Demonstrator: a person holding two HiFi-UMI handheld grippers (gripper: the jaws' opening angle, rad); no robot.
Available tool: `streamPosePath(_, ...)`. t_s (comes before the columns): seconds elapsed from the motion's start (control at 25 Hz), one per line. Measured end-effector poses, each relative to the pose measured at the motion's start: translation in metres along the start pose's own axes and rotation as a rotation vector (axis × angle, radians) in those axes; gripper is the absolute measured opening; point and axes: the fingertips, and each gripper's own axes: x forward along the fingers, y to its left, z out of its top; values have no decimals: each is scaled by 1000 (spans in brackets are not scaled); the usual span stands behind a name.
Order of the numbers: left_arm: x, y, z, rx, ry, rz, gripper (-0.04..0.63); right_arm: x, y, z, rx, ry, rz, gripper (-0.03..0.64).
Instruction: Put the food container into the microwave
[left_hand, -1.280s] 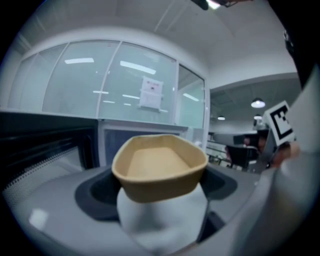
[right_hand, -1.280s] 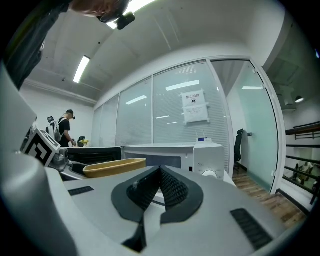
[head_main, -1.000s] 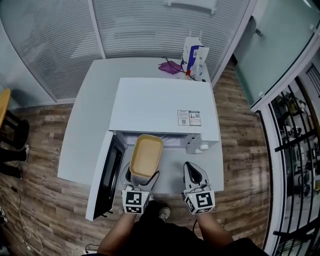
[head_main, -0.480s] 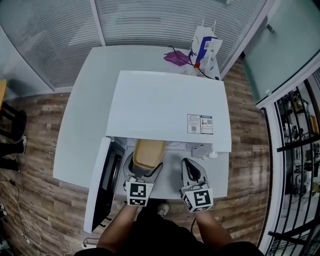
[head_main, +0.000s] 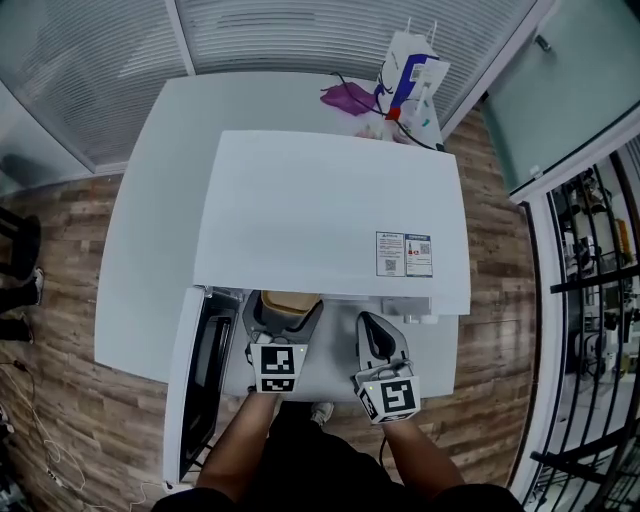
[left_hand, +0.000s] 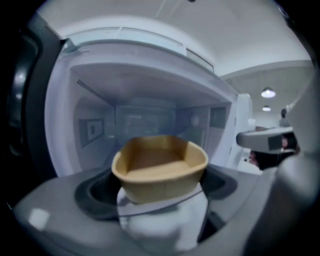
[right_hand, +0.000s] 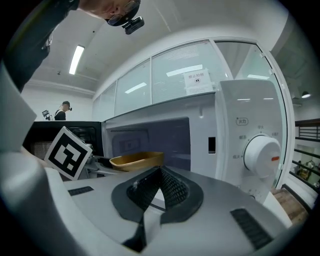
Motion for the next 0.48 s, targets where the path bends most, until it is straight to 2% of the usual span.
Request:
streamPosePath(0.32,23,0,1,25,13,20,488,5,-6,-1,-7,11,-15,-2)
streamPosePath(0.48,32,-1,-1,63,28,42,488,6,-7,-3,-9,20,-15,-2)
